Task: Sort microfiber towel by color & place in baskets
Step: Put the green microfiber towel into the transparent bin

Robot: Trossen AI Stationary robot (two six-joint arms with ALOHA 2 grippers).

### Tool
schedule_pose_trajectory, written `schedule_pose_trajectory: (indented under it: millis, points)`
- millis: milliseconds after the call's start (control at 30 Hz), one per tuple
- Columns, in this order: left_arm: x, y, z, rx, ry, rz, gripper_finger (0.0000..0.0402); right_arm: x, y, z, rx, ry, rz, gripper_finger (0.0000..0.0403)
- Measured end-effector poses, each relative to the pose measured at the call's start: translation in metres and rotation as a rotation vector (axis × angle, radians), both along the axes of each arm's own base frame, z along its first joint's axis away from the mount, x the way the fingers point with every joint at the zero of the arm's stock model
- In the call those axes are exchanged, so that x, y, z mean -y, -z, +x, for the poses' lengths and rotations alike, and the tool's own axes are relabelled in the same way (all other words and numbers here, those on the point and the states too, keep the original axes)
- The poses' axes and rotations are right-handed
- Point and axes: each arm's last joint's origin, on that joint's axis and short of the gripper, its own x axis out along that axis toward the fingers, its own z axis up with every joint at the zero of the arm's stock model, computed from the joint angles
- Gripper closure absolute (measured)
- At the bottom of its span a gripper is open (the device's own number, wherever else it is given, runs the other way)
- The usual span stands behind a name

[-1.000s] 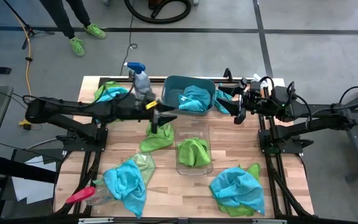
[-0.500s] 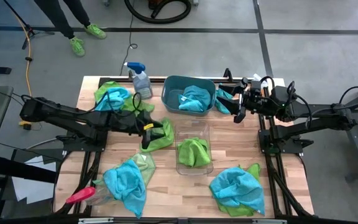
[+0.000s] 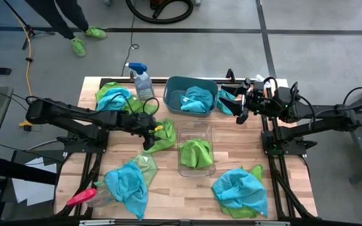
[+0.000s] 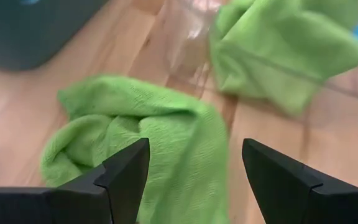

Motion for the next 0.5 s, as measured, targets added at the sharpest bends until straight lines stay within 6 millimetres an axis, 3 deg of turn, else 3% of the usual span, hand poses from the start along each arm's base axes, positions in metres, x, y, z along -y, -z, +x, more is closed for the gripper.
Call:
schedule_pose_trajectory:
  millis: [500]
  points:
    - [-0.013, 0.047, 0.022, -0.171, 0.120, 0.150, 0.0158, 0.000, 0.004, 0.001, -0.044, -0.001, 0.001, 0.0142]
